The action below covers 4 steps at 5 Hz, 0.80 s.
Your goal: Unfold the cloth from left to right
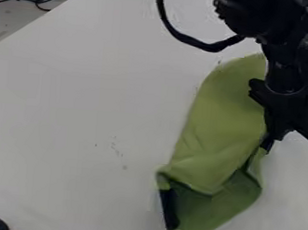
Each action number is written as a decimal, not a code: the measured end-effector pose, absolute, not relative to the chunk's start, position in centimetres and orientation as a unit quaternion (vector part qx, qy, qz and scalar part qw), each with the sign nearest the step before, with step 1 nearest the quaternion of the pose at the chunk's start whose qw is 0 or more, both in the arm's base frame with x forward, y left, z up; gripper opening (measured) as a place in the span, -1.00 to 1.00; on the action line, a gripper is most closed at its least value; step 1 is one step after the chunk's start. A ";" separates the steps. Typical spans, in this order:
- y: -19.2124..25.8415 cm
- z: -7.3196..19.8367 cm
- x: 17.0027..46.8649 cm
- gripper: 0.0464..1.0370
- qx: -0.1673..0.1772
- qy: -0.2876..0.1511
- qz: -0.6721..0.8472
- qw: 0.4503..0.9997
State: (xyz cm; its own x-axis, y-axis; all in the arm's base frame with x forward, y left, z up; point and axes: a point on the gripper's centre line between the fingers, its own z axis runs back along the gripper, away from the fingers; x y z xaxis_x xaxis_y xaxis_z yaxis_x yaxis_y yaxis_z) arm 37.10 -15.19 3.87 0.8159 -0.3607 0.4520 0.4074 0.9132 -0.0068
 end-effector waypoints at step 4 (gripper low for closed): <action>-15.5 2.6 38.3 -0.12 -0.043 -0.233 -0.205 0.950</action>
